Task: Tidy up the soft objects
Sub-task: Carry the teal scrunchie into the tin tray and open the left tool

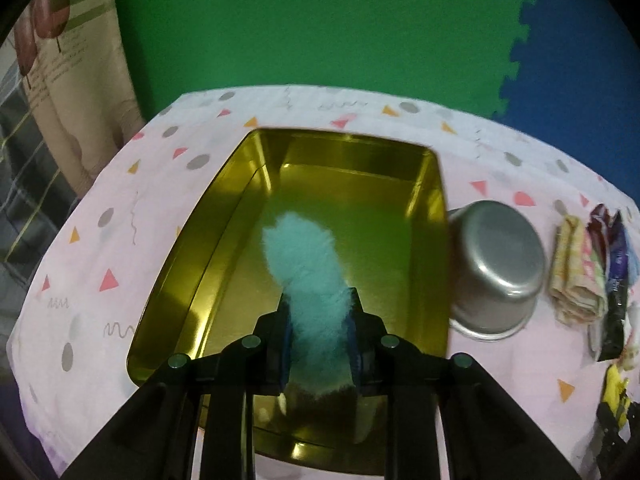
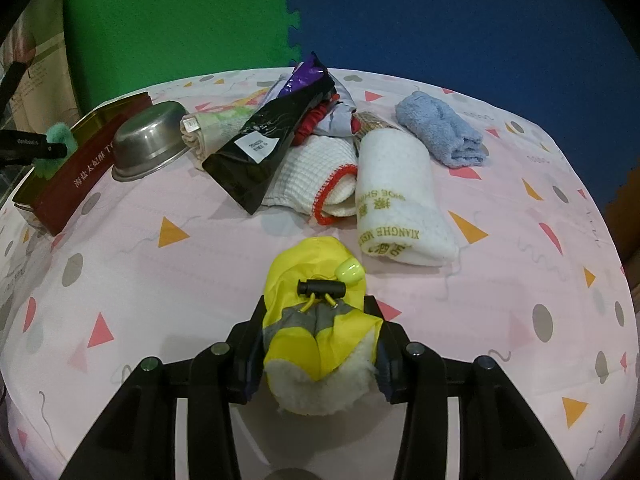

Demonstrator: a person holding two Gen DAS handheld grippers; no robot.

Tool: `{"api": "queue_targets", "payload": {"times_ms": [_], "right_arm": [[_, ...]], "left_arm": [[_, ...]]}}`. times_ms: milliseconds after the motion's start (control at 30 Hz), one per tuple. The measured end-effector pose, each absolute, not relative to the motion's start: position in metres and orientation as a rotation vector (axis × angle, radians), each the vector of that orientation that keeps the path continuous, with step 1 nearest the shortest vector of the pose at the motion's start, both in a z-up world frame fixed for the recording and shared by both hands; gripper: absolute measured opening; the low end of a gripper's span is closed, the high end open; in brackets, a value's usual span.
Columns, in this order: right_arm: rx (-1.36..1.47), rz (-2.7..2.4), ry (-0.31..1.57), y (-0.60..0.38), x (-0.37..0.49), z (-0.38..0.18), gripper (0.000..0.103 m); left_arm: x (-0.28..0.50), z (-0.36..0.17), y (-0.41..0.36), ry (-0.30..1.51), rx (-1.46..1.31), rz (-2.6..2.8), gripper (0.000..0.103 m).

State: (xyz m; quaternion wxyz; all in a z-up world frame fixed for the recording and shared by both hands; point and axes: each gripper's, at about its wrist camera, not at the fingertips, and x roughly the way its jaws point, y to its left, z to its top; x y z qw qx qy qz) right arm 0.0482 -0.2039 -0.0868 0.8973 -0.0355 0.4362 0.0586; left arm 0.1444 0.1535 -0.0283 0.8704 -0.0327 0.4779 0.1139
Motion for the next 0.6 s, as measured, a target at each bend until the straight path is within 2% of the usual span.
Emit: {"api": "queue_targets", "payload": {"times_ms": [200, 367, 433, 600], "right_arm": [[-0.075, 0.122, 0.903, -0.2042, 0.0481, -0.0864, 0.045], [-0.079, 0.119, 0.904, -0.2047, 0.0480, -0.0862, 0.045], [-0.080, 0.117, 0.905, -0.2045, 0.0481, -0.0862, 0.045], [-0.082, 0.116, 0.906, -0.2035, 0.0481, -0.0864, 0.045]], "left_arm": [[0.1453, -0.0386, 0.1611, 1.025, -0.072, 0.257, 0.024], [0.1450, -0.0389, 0.1626, 1.020, -0.068, 0.267, 0.038], [0.1444, -0.0389, 0.1623, 1.021, -0.064, 0.269, 0.048], [0.1437, -0.0390, 0.1596, 1.020, -0.041, 0.262, 0.057]]}}
